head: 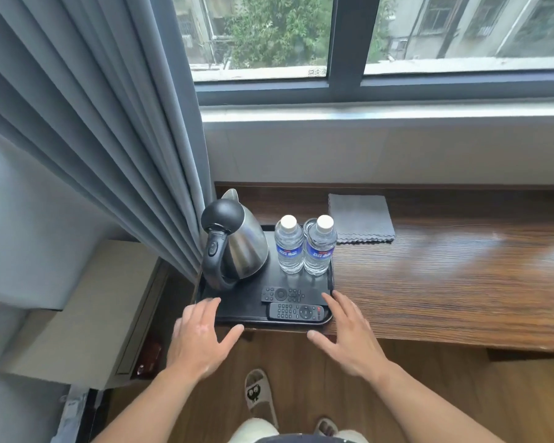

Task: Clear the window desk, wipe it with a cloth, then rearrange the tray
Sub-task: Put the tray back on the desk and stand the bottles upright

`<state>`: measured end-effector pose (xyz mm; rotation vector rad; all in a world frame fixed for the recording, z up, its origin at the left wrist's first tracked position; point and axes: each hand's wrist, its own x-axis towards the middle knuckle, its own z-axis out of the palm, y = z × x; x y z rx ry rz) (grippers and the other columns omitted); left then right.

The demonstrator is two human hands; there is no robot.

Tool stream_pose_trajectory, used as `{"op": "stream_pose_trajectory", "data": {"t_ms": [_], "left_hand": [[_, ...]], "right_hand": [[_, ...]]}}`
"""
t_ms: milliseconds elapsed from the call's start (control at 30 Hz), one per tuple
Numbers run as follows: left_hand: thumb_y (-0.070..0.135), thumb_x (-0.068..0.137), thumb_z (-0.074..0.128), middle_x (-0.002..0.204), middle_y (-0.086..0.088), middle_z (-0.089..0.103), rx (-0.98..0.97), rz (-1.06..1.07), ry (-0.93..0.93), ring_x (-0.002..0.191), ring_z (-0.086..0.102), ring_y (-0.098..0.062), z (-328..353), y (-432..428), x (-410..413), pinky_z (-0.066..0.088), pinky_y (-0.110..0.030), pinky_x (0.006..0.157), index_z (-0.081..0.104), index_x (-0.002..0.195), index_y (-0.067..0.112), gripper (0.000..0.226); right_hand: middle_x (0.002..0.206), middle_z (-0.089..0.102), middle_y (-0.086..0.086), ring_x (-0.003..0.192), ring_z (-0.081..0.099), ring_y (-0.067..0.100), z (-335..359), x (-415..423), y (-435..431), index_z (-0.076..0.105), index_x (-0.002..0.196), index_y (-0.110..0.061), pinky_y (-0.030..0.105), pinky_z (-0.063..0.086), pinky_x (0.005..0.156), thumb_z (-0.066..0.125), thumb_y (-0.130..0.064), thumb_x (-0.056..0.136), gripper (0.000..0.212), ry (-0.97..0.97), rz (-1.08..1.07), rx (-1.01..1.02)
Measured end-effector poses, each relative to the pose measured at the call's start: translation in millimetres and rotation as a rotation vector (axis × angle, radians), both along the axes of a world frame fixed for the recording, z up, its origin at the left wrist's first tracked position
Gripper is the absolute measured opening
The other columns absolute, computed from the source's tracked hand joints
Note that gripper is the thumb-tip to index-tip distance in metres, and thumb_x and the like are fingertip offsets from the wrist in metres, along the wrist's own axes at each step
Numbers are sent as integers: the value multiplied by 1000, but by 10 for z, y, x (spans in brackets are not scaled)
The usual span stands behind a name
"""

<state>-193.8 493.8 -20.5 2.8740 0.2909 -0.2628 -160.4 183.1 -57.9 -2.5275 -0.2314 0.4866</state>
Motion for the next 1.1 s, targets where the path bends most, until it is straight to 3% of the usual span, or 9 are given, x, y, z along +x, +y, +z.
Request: {"op": "stream_pose_trajectory", "data": {"t_ms": [67,133,233,300,567,767,1100], "left_hand": [[96,72,28,156,-2,44,7,-2,2,145,36,-22,-130,244,7,37,-43,118,40,154,19,113],[100,62,39,164,-4,31,-40,35,59,152,24,-23,-247,463,68,33,-41,122,27,160,17,129],[93,61,60,172,-2,9,-95,20,121,158,8,-21,-388,626,207,30,-40,123,7,164,21,136],[91,64,62,172,-1,3,-108,6,124,158,6,-21,-463,665,294,29,-39,122,1,164,22,136],[71,62,83,160,-2,39,-217,95,75,149,33,-21,-656,690,455,45,-42,114,22,159,18,126],[53,64,92,154,-8,47,-260,189,64,144,39,-25,-729,628,466,48,-47,108,26,158,16,121],[46,64,94,147,-14,49,-278,233,77,138,46,-28,-753,617,550,48,-46,107,26,158,14,122]], "right_hand": [[170,4,-7,156,6,16,-74,-52,2,10,161,-37,39,17,126,44,-84,79,100,26,-9,-71],[170,-1,-6,156,7,18,-160,-76,11,7,161,-34,37,23,124,53,-81,79,105,67,-87,-110],[170,-7,-6,156,9,18,-278,-53,60,1,162,-31,34,30,121,61,-74,82,109,103,-156,-176],[170,-6,-7,155,13,17,-346,-6,115,0,162,-30,32,30,120,64,-71,83,109,99,-171,-207],[168,16,-12,151,27,14,-537,129,289,18,162,-31,30,32,117,69,-60,86,95,58,-247,-195],[165,23,-17,147,33,10,-575,128,273,29,158,-35,29,39,112,74,-55,85,88,42,-299,-159],[163,26,-20,145,38,11,-561,209,287,37,155,-35,30,42,109,79,-50,81,86,43,-323,-121]]}}
